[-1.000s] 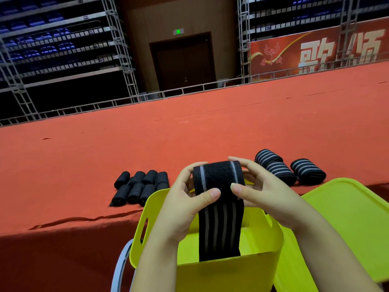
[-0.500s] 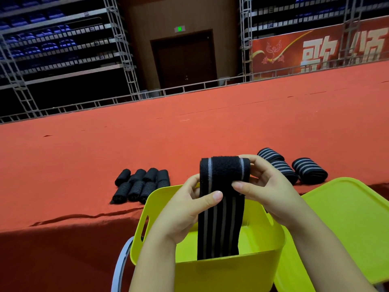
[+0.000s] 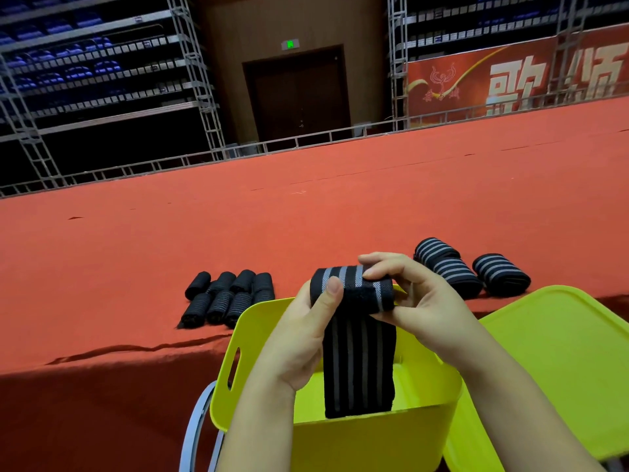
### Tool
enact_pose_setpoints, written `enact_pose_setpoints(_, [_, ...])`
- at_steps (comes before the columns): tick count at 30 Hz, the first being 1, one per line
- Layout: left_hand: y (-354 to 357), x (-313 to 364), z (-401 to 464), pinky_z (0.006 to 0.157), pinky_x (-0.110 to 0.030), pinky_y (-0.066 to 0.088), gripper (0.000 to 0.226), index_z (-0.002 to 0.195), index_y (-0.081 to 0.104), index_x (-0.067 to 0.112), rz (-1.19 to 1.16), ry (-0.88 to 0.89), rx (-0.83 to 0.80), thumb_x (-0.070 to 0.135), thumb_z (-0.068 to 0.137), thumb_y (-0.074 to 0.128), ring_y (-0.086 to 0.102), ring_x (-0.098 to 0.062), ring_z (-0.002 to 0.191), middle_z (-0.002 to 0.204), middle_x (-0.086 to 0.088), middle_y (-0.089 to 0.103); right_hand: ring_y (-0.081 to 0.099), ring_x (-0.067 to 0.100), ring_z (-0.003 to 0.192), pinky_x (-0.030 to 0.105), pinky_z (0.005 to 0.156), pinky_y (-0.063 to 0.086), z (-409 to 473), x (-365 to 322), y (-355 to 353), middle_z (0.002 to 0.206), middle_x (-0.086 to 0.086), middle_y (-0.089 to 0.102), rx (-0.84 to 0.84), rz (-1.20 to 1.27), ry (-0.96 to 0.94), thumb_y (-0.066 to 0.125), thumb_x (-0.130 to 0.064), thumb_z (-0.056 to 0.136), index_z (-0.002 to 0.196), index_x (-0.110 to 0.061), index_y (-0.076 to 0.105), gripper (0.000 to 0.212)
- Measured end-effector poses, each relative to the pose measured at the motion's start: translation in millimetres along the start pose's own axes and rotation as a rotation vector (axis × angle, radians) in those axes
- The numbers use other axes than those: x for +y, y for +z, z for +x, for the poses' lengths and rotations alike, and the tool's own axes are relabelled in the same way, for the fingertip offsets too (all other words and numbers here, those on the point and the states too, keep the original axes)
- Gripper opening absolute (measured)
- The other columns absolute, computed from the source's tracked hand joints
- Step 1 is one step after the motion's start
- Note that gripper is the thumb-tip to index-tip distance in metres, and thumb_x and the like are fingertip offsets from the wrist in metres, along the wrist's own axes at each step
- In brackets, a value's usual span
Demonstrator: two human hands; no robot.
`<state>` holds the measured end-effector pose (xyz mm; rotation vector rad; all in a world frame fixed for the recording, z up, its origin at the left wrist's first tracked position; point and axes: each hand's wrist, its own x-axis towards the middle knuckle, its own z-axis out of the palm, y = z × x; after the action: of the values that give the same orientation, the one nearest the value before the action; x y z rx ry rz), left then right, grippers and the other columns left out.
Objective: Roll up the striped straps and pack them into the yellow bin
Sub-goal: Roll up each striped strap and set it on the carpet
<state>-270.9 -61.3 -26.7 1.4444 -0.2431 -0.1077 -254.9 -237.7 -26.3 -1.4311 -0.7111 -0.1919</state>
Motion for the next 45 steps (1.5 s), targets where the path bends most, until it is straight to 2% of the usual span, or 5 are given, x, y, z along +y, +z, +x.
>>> enact_pose_setpoints(6, [1, 5, 1, 0.09, -0.04, 0.053, 0.066, 0.121, 0.06, 0.011, -0.084, 0.126, 0.089, 0.048, 0.069, 0.074, 0.064, -0.032, 0.112, 0.119, -0.018, 0.067, 0.06, 0.001, 0.112, 0.025, 0.089, 0.053, 0, 0, 1, 0.128, -0.009, 0.055, 0.115, -0.031, 0.167, 0.074, 0.0, 0.077, 0.119, -0.034, 0.054, 0.057])
enact_pose_setpoints(12, [-3, 16, 3, 0.08, -0.038, 0.055, 0.099, 0.127, 0.055, 0.006, -0.1, 0.152, 0.144, 0.068, 0.053, 0.08, 0.066, -0.032, 0.106, 0.119, -0.019, 0.066, 0.068, 0.003, 0.079, 0.025, 0.078, 0.053, -6, 1, 4, 0.088, -0.008, 0.07, 0.236, -0.22, 0.15, 0.074, -0.006, 0.078, 0.082, -0.014, 0.063, 0.015])
enact_pose_setpoints(24, [-5, 17, 4, 0.083, -0.04, 0.055, 0.104, 0.128, 0.052, 0.005, -0.139, 0.146, 0.165, 0.067, 0.05, 0.083, 0.064, -0.034, 0.11, 0.122, -0.021, 0.064, 0.062, 0.008, 0.068, 0.031, 0.073, 0.051, -3, 0, 10, 0.069, -0.007, 0.066, 0.219, -0.345, 0.187, 0.075, -0.013, 0.078, 0.072, -0.015, 0.062, 0.015])
enact_pose_setpoints(39, [-3, 9, 1, 0.087, -0.029, 0.053, 0.09, 0.128, 0.051, 0.033, 0.021, 0.259, 0.1, 0.037, 0.048, 0.091, 0.065, -0.016, 0.105, 0.105, 0.006, 0.07, 0.039, 0.009, 0.054, 0.021, 0.054, 0.042, -4, -2, -1, 0.057, -0.006, 0.043, -0.011, 0.103, 0.418, 0.044, -0.013, 0.1, 0.093, -0.007, 0.043, 0.008])
enact_pose_setpoints(45, [-9, 12, -3, 0.084, -0.028, 0.053, 0.08, 0.129, 0.051, 0.034, 0.072, 0.291, 0.083, 0.015, 0.058, 0.085, 0.065, -0.019, 0.107, 0.113, 0.003, 0.067, 0.07, 0.014, 0.089, 0.032, 0.069, 0.056, -1, -8, -5, 0.096, -0.001, 0.072, 0.044, 0.12, 0.324, 0.068, -0.072, 0.063, 0.122, -0.028, 0.048, 0.076])
